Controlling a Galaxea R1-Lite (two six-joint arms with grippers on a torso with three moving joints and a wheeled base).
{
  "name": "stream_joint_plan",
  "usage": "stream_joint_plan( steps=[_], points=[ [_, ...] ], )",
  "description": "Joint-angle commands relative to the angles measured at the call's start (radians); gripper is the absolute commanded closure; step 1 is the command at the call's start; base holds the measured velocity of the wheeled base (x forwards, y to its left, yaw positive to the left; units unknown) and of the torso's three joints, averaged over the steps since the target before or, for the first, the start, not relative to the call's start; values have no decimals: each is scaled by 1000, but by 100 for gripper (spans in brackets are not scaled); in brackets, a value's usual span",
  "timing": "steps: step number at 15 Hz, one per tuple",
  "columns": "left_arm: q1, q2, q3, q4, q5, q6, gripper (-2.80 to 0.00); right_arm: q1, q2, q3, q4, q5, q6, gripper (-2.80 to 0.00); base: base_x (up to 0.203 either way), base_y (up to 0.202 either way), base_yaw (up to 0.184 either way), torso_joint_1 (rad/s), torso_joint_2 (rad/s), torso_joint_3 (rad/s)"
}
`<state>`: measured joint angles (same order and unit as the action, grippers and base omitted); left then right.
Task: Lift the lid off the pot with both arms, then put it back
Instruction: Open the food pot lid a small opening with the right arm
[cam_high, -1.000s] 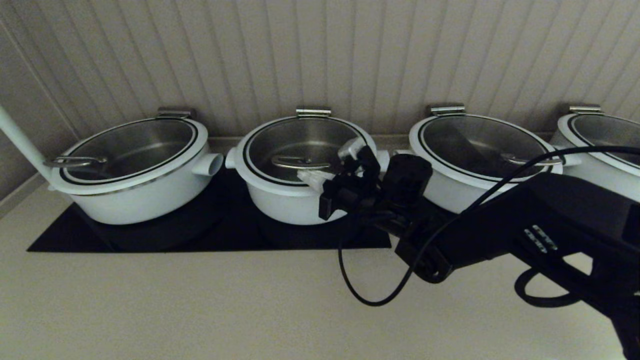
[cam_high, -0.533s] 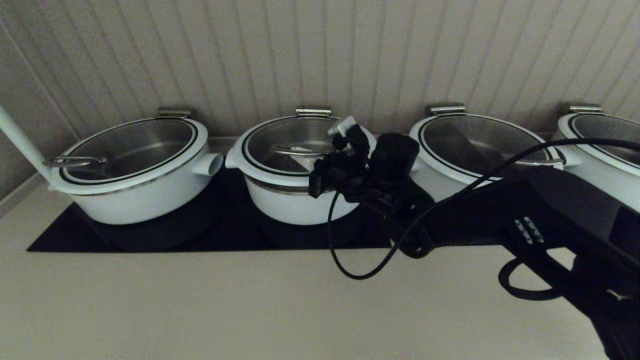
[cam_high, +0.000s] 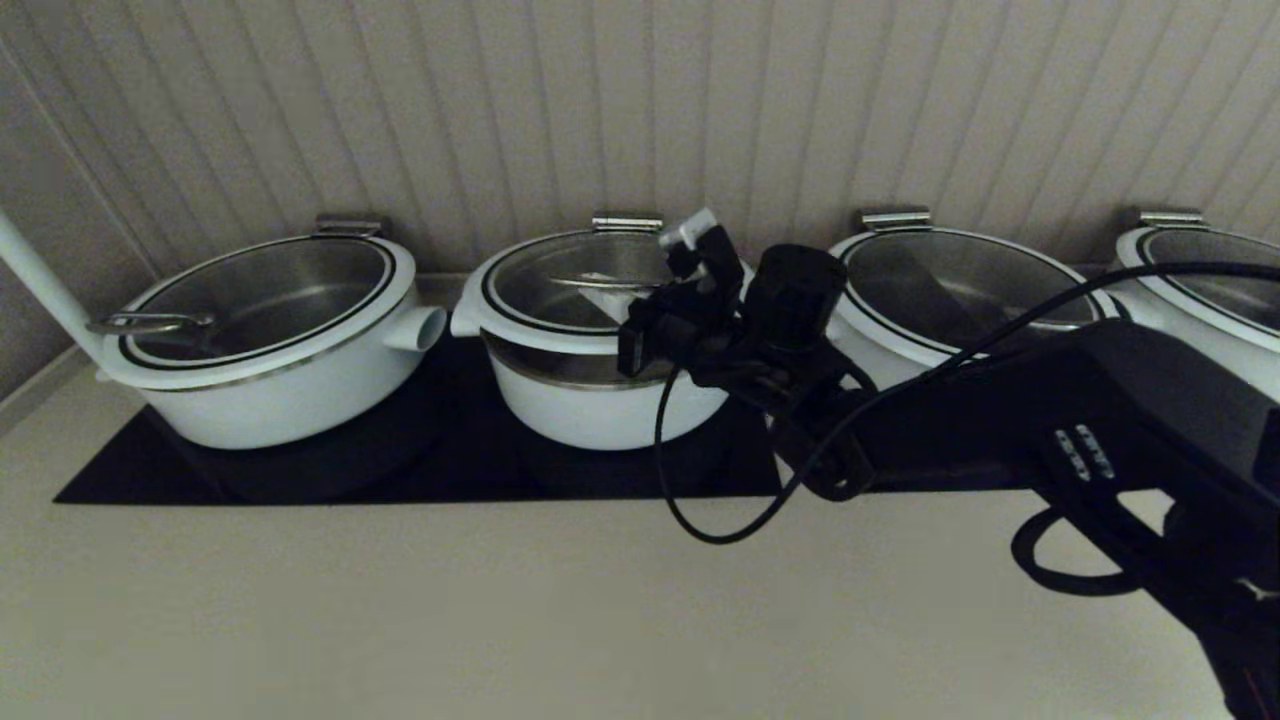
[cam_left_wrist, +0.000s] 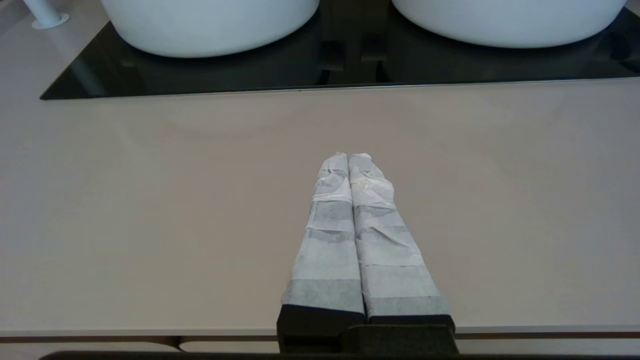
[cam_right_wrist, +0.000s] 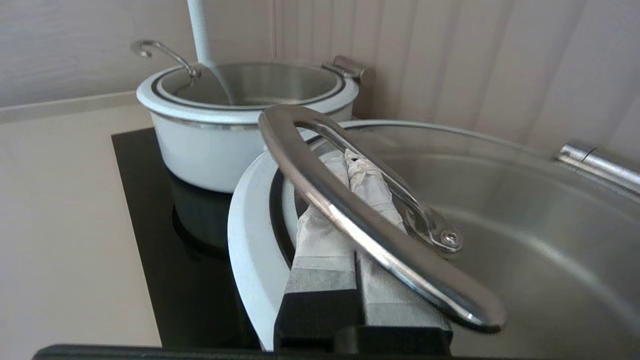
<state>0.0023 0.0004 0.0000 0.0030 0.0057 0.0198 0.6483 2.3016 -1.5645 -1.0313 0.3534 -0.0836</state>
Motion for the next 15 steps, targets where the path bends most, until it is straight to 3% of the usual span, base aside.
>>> stream_joint_plan(
  steps=[1,4,11,15],
  points=[
    [1,0,0,0,0,0,0,-3,-21,2,-5,2,-1,0,0,0,0,0,0,0],
    [1,0,0,0,0,0,0,-4,-40,4,24,6,1,0,0,0,0,0,0,0],
    [1,0,0,0,0,0,0,-15,-113,-8,230,21,4,0,0,0,0,0,0,0],
    [1,0,0,0,0,0,0,-32,-113,-28,257,25,1,0,0,0,0,0,0,0]
  ],
)
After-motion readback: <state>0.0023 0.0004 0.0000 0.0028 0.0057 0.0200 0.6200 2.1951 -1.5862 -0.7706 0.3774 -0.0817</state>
